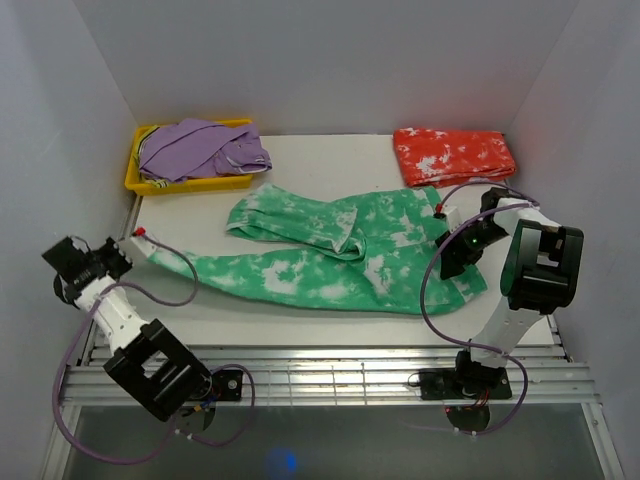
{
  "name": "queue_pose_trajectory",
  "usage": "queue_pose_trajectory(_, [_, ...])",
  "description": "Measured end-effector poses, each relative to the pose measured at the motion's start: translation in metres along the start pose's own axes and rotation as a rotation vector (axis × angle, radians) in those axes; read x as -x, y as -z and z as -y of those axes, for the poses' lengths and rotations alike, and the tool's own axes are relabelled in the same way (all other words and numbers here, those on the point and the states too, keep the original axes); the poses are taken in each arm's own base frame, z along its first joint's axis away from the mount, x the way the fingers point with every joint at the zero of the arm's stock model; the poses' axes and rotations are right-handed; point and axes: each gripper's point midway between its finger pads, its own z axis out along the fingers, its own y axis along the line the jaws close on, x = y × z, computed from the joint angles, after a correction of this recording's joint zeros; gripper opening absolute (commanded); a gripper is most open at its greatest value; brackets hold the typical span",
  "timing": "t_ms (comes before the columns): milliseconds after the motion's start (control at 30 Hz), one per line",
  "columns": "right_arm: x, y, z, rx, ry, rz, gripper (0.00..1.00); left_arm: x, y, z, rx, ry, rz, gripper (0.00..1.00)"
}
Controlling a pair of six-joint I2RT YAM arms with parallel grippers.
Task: Fold and stack the trousers
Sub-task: Flatten the trousers out
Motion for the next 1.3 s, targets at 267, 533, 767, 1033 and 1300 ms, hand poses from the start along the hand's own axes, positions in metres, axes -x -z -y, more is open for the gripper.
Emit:
queue_pose_trajectory(267, [-0.024,0.012,0.009,-0.085,-0.003,-0.077,0.74,-0.075,-0.002,0.168,-0.351,0.249,-0.083,0.78])
queue_pose_trajectory(533, [-0.058,0.023,0.004,-0.14,0.031,-0.185,0.74,-0.076,0.029,0.077,-0.404,0.272,-0.005,0.97])
queue_pose_trajectory(767, [-0.066,0.045,-0.004,-0.114,0.002,-0.157,0.86,0.049,-0.002,0.039,-0.406,0.245,0.167,0.98])
queue_pose_trajectory(1033, [0.025,0.091,0.022,-0.207,-0.006,0.164,0.93,0.324,-0.021,0.123,-0.626,0.127,0.458,0.98])
queue_pose_trajectory(1300, [0.046,0.077,0.034,-0.2,-0.18,0.286,0.93,0.468,-0.059,0.222,-0.641,0.266,0.414,0.98])
